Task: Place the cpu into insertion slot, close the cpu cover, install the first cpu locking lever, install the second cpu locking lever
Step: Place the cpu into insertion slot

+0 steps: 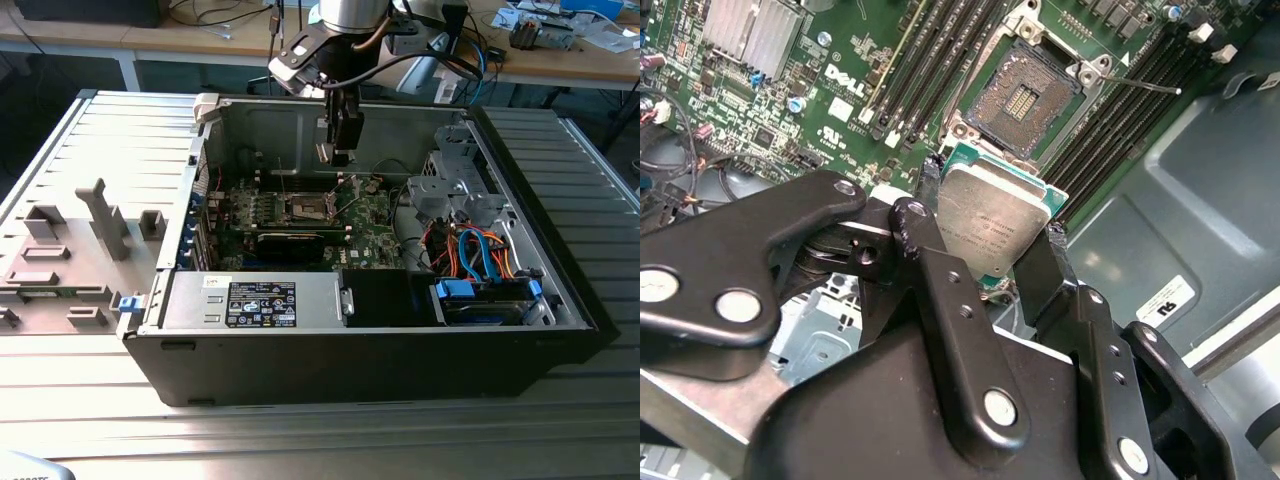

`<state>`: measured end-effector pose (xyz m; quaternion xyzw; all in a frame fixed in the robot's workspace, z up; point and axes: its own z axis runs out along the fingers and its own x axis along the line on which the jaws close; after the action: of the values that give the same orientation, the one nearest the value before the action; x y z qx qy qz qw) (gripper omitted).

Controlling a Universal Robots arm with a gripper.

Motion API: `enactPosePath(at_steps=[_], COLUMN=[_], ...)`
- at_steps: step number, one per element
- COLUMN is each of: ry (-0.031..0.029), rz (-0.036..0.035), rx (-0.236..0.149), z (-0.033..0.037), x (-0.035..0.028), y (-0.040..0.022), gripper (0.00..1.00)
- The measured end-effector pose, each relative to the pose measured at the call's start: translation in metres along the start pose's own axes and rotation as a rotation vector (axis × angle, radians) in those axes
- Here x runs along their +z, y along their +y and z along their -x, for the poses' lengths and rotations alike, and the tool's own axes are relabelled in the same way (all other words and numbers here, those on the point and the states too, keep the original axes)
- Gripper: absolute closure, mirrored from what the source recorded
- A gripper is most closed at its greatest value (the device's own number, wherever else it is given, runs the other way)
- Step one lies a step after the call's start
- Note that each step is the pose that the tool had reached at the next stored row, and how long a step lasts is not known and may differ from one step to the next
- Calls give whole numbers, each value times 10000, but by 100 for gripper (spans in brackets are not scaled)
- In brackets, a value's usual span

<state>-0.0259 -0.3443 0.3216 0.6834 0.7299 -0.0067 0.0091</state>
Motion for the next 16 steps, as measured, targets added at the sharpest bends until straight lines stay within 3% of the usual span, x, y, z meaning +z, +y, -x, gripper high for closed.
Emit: enactPosePath(at_steps=[16], ry=[-1], rz=[-5], rx=[219], z=[0], x=[0], y=[0], gripper=[46])
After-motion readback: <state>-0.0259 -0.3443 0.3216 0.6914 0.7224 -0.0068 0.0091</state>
